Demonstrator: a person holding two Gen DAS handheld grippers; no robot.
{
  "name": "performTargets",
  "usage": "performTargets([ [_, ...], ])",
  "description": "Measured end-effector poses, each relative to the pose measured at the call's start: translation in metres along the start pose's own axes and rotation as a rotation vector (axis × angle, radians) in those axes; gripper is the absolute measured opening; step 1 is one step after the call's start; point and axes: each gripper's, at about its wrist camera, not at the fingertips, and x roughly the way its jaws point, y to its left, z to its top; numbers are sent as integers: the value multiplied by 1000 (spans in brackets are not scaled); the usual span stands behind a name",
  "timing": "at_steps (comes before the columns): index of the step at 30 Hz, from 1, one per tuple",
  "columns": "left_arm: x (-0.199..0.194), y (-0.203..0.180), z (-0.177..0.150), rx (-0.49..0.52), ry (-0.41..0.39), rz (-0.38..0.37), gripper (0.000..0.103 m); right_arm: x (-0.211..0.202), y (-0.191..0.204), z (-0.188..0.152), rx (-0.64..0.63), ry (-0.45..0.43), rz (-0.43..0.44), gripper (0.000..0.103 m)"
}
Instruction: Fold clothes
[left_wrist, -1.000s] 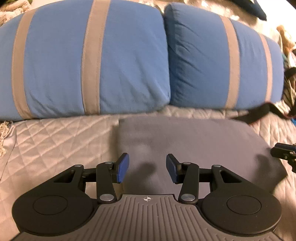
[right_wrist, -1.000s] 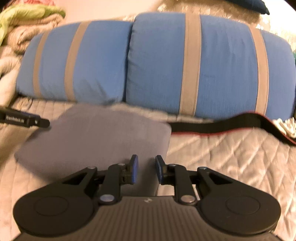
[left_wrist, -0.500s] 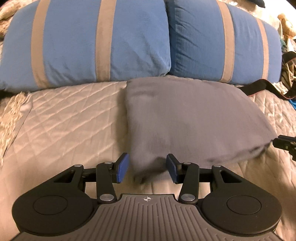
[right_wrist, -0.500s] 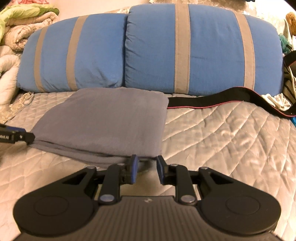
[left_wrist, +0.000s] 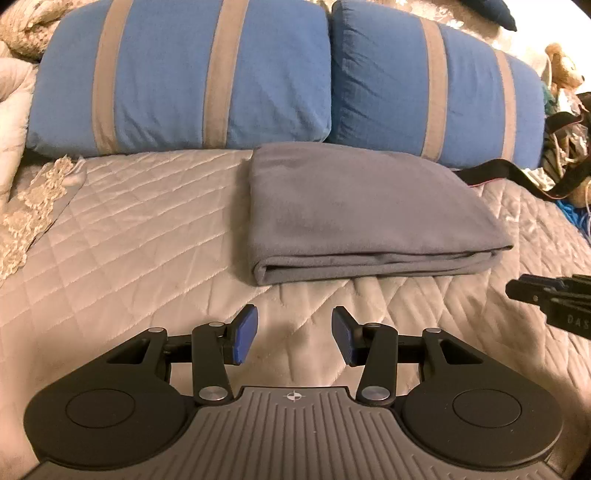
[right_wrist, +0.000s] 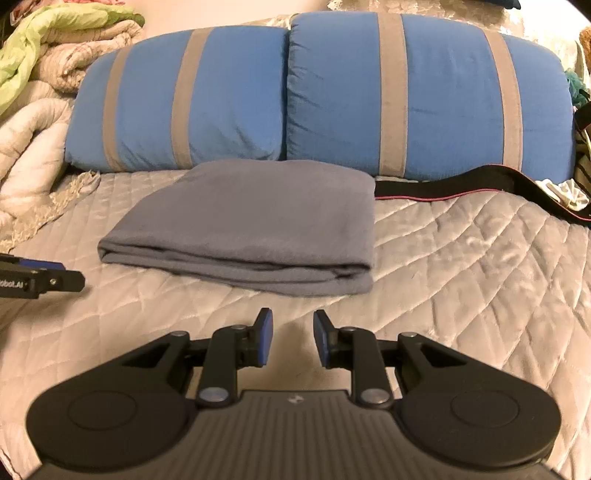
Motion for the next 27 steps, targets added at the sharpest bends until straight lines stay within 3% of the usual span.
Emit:
performTargets([
  [4, 3, 0, -1, -3, 11, -3, 43, -1, 10, -3, -48, -12, -8, 51],
  [6, 3, -1, 1, -9, 16, 4, 43, -1, 14, -3, -68, -23, -17, 65],
  [8, 4, -2, 3, -16, 18, 1, 46, 0, 15, -2, -69, -38, -32, 102],
  [9, 4, -3, 3, -19, 17, 0, 50, -1, 15, -2, -69, -46, -31, 103],
  [11, 7, -5, 1, -14, 4, 8, 77, 1, 15, -1, -67, -47, -38, 103],
  [13, 12, -7, -2, -1, -3, 30, 87, 4, 15, -1, -65, -34, -52, 103],
  [16, 25, -6, -6, 0, 48, 15, 88, 10, 12, -1, -35, -10, -42, 103],
  [18, 30, -8, -9, 18, 55, 22, 95, 15, 10, -1, -19, 22, -44, 103],
  [20, 35, -14, -12, 49, 48, 40, 102, 30, 10, -5, -23, 132, -59, 103],
  [27, 37, -25, -18, 56, 17, 101, 103, 33, 11, -8, -59, 121, -66, 103],
])
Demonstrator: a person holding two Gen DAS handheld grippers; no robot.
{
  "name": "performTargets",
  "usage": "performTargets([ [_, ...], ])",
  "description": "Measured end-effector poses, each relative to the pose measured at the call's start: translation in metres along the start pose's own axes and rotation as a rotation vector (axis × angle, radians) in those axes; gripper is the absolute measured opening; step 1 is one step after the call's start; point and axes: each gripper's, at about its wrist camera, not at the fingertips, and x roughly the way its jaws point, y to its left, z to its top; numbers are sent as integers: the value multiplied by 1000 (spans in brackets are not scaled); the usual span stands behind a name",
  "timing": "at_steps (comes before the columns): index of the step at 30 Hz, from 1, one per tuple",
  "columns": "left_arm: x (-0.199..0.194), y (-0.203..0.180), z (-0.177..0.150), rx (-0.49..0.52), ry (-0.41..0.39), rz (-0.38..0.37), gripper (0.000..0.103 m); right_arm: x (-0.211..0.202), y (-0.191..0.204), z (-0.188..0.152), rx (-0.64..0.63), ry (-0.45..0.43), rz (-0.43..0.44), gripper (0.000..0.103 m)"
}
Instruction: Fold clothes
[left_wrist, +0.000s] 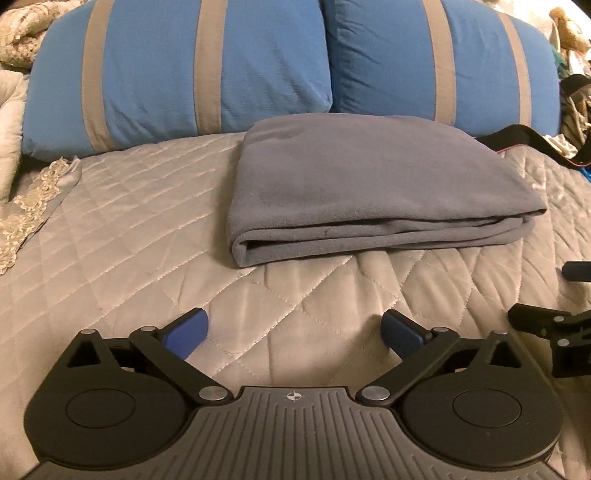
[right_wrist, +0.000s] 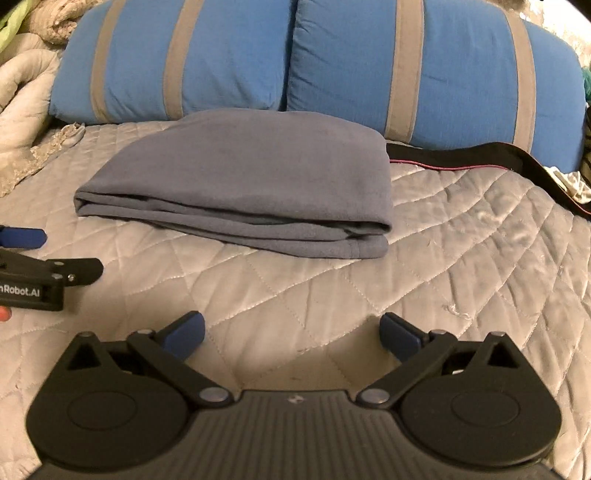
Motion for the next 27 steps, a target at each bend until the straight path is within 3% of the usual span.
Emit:
performTargets([
  [27, 1, 0, 2, -25, -11, 22, 103, -2, 3, 0, -11, -15, -11, 103],
])
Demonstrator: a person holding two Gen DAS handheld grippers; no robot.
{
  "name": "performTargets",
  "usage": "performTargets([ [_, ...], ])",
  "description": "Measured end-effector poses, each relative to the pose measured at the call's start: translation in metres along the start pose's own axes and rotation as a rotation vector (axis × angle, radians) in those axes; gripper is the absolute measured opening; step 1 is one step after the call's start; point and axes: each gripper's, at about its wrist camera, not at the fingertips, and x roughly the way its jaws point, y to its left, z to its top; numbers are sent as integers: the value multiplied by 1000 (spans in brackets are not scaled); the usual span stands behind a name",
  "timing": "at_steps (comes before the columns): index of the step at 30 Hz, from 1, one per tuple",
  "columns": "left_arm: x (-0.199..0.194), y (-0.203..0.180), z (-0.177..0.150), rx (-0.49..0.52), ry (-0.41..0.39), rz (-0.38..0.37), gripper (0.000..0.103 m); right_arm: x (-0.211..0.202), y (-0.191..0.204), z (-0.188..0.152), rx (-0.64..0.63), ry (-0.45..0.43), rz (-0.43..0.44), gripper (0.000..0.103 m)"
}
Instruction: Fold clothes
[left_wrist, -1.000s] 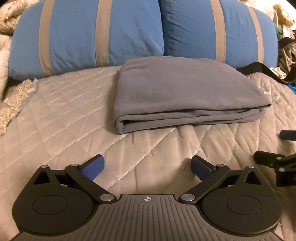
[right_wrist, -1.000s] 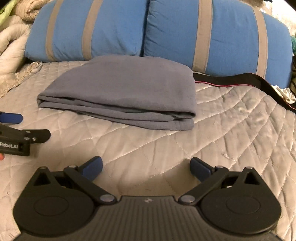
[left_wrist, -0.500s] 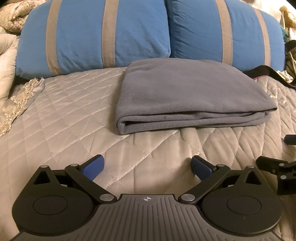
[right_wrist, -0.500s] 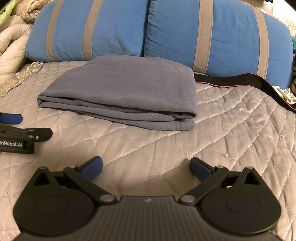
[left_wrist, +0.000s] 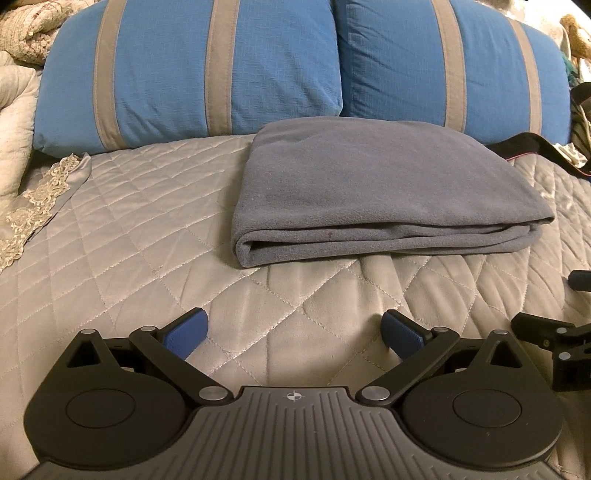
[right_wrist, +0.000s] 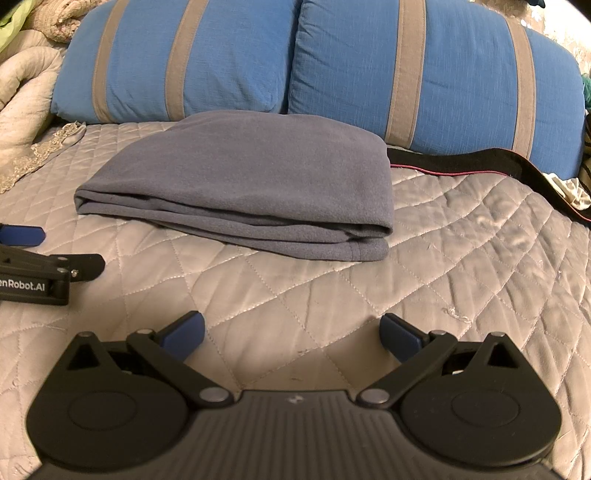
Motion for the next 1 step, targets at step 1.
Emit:
performTargets([
  [1, 0, 0, 0, 0, 0, 0, 103, 0, 0, 0, 0, 0, 0, 103],
])
